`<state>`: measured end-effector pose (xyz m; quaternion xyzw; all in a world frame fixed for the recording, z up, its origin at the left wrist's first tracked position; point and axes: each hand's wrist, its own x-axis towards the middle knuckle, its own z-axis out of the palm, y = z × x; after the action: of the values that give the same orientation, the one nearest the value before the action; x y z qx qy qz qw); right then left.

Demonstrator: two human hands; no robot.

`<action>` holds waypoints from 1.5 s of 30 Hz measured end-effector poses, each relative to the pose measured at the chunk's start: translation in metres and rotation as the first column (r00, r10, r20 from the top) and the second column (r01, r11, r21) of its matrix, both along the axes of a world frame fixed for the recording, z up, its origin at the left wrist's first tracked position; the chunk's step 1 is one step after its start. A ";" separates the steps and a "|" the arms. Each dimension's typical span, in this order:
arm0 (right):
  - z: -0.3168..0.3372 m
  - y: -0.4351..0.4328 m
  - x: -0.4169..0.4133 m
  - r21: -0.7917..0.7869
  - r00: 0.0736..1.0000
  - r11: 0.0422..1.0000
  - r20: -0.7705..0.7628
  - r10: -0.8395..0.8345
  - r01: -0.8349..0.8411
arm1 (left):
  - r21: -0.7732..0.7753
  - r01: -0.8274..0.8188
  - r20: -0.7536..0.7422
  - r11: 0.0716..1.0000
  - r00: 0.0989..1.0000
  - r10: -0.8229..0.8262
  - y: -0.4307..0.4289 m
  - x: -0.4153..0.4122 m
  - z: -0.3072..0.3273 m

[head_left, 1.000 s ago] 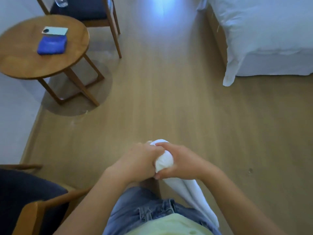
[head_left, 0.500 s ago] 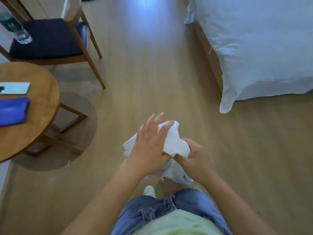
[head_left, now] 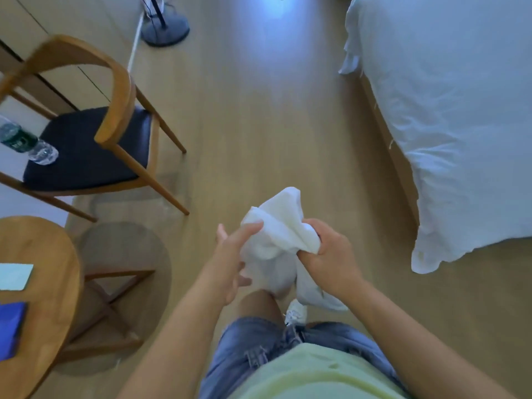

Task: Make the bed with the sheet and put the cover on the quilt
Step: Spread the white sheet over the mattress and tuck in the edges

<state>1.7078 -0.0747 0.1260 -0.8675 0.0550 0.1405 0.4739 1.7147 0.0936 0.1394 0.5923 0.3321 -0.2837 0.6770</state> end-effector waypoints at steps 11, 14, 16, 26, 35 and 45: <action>0.010 -0.022 0.290 0.141 1.000 0.990 -0.014 0.014 -0.012 | -0.041 0.006 0.217 0.999 0.976 0.003 -0.073 0.321 -0.022; 0.016 -0.031 0.371 0.352 0.970 0.911 -0.182 -0.159 0.215 | 0.038 0.062 0.324 0.997 0.943 -0.071 -0.087 0.411 -0.020; 0.021 -0.034 0.428 0.498 0.913 0.784 -0.354 -0.205 0.369 | 0.119 0.122 0.392 0.985 0.906 -0.159 -0.094 0.469 -0.016; -0.006 -0.077 0.696 0.623 0.780 0.498 -0.590 -0.209 0.604 | 0.337 0.335 0.484 0.880 0.740 -0.467 -0.133 0.695 -0.005; 0.004 -0.149 0.966 0.521 0.765 0.635 -0.618 -0.180 0.570 | 0.237 0.149 0.471 0.960 0.846 -0.248 -0.205 0.933 0.009; 0.014 -0.209 1.209 0.397 0.962 0.890 -0.237 -0.135 0.223 | 0.212 0.047 0.473 0.976 0.869 -0.144 -0.253 1.203 0.012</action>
<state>2.9172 -0.2837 0.1398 -0.7175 0.1518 0.1923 0.6521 2.9179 -0.1594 0.1516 0.7233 0.1478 -0.1255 0.6627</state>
